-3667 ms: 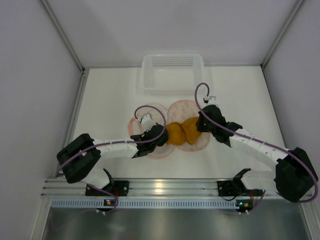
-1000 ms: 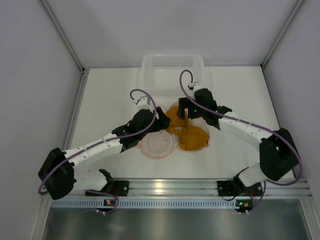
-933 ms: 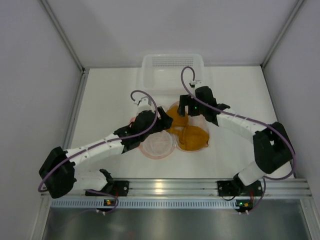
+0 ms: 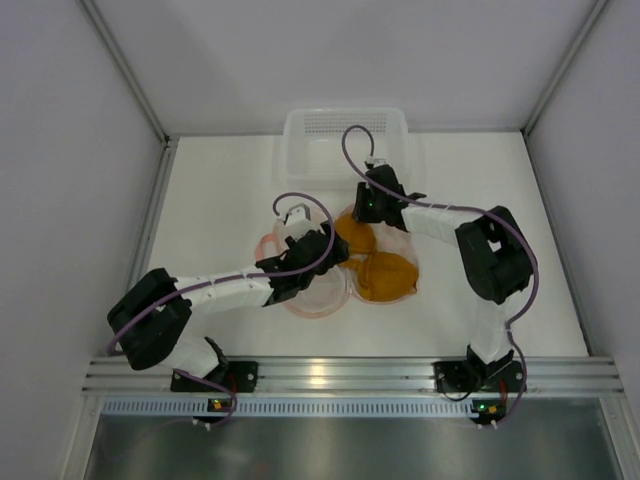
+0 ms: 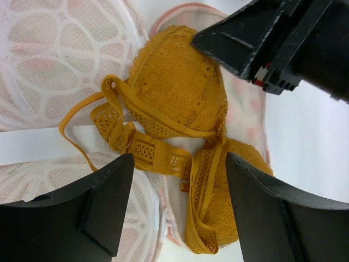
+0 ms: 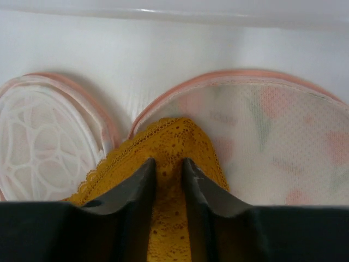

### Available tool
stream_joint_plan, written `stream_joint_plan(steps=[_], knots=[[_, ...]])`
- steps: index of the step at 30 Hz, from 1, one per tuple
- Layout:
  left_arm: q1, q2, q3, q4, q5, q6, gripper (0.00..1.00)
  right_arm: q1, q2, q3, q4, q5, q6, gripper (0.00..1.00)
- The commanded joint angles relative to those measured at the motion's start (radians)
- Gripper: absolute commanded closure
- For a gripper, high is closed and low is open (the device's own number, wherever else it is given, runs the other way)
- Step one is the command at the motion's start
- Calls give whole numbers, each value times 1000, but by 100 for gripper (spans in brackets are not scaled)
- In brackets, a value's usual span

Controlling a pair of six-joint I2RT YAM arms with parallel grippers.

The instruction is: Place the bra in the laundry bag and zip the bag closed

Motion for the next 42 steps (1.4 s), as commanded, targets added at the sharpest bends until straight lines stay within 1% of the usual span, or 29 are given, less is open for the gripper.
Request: stream_joint_plan(steps=[1, 2, 3, 6, 8, 10, 14, 15, 19, 24, 27, 33, 36, 39, 42], knots=[[3, -22, -15, 55, -33, 18, 26, 21, 10, 85, -46, 63, 10, 73], [4, -16, -14, 55, -30, 19, 26, 21, 7, 85, -48, 62, 18, 84], [4, -13, -12, 55, -24, 21, 26, 25, -4, 80, -53, 65, 23, 100], [6, -3, 2, 55, -14, 29, 26, 26, -59, 47, -42, 83, 47, 100], [6, 5, 9, 55, -11, 36, 26, 28, -99, 24, -40, 125, 72, 100], [6, 5, 20, 55, -16, 47, 26, 28, -165, -19, -39, 180, 101, 100], [6, 20, 31, 81, -8, 62, 26, 28, -286, -119, 24, 223, 145, 100], [6, 25, 36, 94, 1, 70, 26, 28, -330, -159, 36, 226, 156, 100], [6, 83, 66, 135, 53, 82, 26, 28, -409, -230, 81, 275, 194, 100], [4, 157, 78, 226, 154, 136, 27, 28, -429, -269, 72, 381, 205, 100], [4, 191, 98, 247, 156, 168, 27, 22, -409, -271, 56, 438, 198, 100], [15, 241, 147, 272, 69, 222, 28, 15, -418, -288, 55, 429, 196, 100], [53, 252, 148, 340, 91, 204, 28, 11, -420, -303, 55, 445, 198, 100], [96, 287, 166, 365, 140, 184, 29, -11, -415, -325, 52, 447, 211, 100], [110, 327, 204, 376, 165, 196, 31, -34, -415, -340, 53, 439, 220, 100]])
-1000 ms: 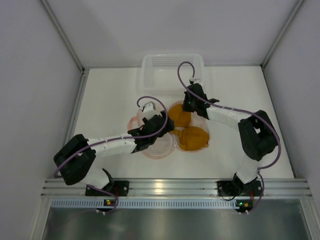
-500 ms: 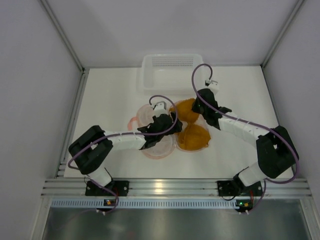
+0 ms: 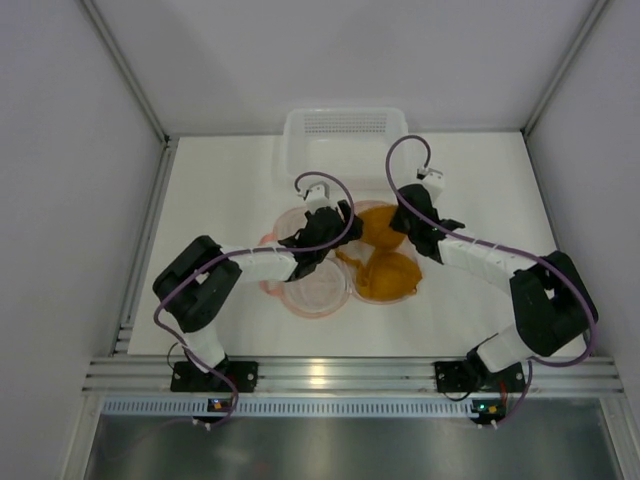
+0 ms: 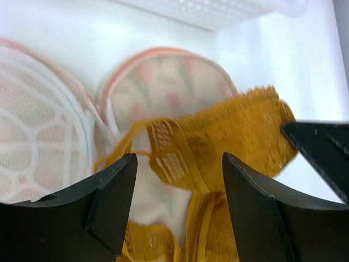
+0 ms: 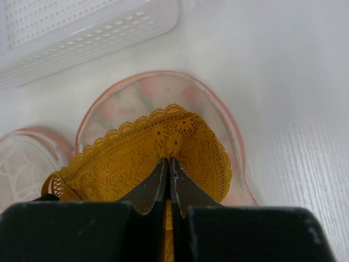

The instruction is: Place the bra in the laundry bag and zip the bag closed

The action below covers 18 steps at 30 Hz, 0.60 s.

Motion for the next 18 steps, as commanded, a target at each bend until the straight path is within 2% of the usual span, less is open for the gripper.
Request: stream_joint_plan(steps=[1, 7, 14, 18], knots=[[17, 46, 65, 106, 35, 12, 31, -31, -14, -13, 22, 32, 24, 100], [25, 122, 120, 132, 107, 16, 33, -62, 3, -21, 39, 16, 29, 100], [59, 196, 158, 247, 244, 58, 40, -88, 12, -10, 45, -18, 12, 100], [86, 248, 190, 346, 398, 59, 48, -89, 0, -26, 64, -33, 14, 100]])
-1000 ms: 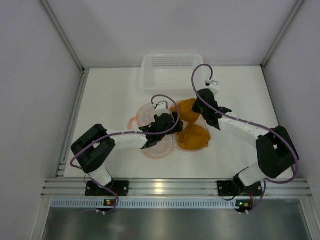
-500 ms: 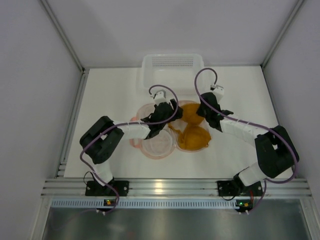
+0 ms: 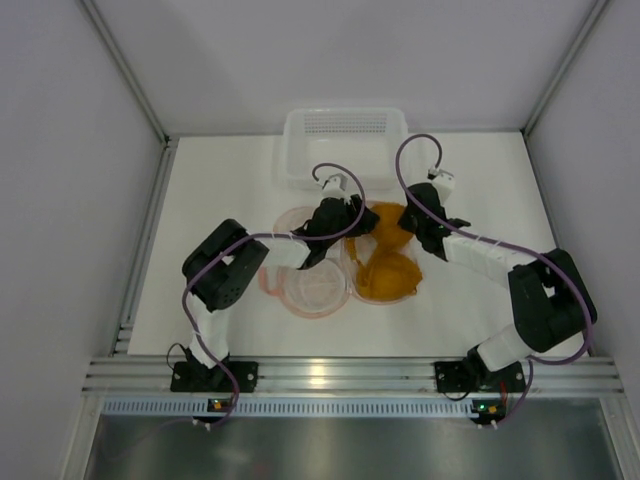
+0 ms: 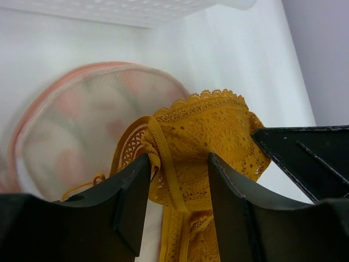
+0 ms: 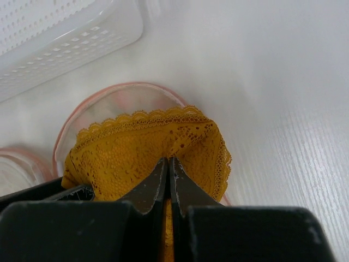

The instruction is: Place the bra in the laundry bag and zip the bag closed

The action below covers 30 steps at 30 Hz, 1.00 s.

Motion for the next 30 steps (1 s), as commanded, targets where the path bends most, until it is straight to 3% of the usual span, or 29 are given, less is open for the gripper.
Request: stream_joint_plan(steps=[1, 6, 9, 13, 15, 22, 30], knots=[[28, 39, 53, 198, 165, -6, 49, -8, -19, -6, 56, -17, -1, 100], [83, 77, 56, 292, 253, -38, 50, -7, -37, -24, 76, -27, 15, 100], [109, 33, 31, 268, 296, 17, 44, -10, -37, -24, 76, -33, 15, 100], [121, -149, -7, 41, 249, 172, 27, -12, -37, -22, 76, -35, 15, 100], [121, -211, -33, -33, 224, 206, 25, -13, -34, -24, 78, -36, 13, 100], [40, -389, -162, -85, 207, 174, 24, -36, -11, -21, 82, -40, 12, 100], [-86, -288, -164, -84, 172, 189, 28, -84, 4, -12, 91, -84, 13, 100]])
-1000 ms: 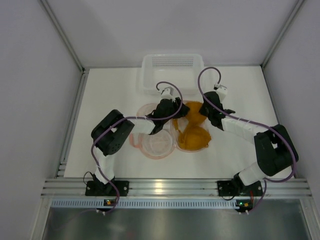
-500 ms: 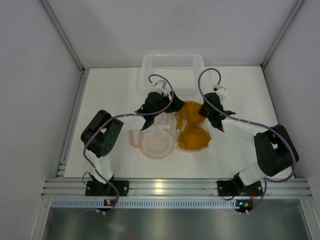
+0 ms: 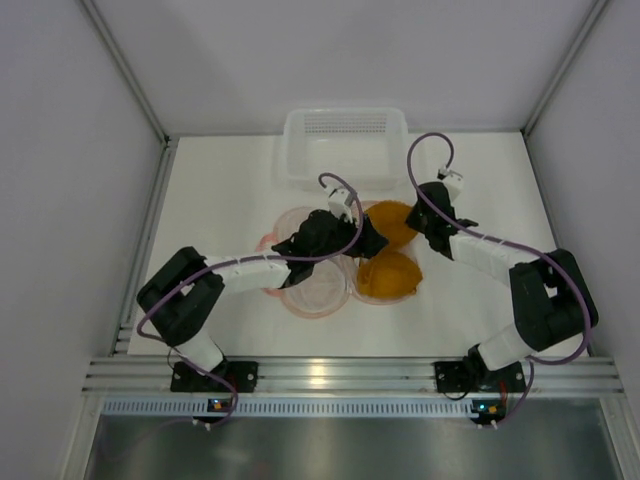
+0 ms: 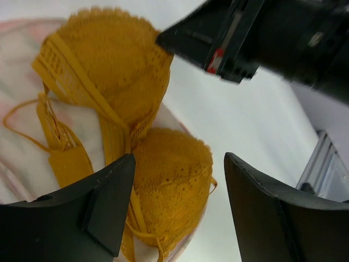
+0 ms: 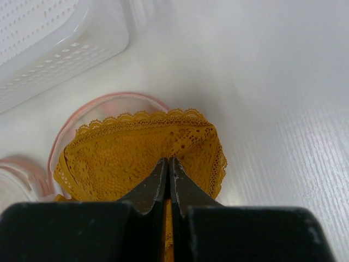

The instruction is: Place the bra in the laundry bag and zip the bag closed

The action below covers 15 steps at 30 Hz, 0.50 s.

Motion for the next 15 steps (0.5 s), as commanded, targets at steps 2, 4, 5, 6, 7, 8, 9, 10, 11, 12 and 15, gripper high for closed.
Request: stream_joint_plan(steps=[2, 4, 5, 6, 7, 8, 9, 10, 11, 12, 15], knots=[[-31, 92, 39, -9, -43, 53, 29, -15, 14, 18, 51, -33, 8, 100], [-31, 152, 71, -11, -52, 73, 29, -15, 17, 16, 51, -38, 8, 100], [-31, 169, 83, -9, -51, 79, 30, -15, 17, 15, 53, -38, 8, 100], [-31, 188, 114, -9, -52, 85, 30, -17, 16, 15, 53, -38, 7, 100], [-31, 221, 128, -9, -58, 87, 31, -17, 14, 13, 54, -38, 5, 100], [-31, 237, 142, -14, -72, 89, 32, -17, 14, 15, 54, -36, 3, 100], [-31, 251, 164, -17, -84, 92, 32, -15, 13, 15, 54, -35, 2, 100], [-31, 277, 174, -19, -86, 89, 33, -15, 11, 15, 54, -35, 0, 100], [-31, 287, 183, -28, -132, 87, 34, -15, 10, 13, 54, -35, -1, 100], [-31, 298, 189, -28, -138, 89, 37, -15, 11, 13, 54, -35, -1, 100], [-31, 330, 194, -26, -156, 82, 37, -15, 16, 13, 53, -36, -1, 100]])
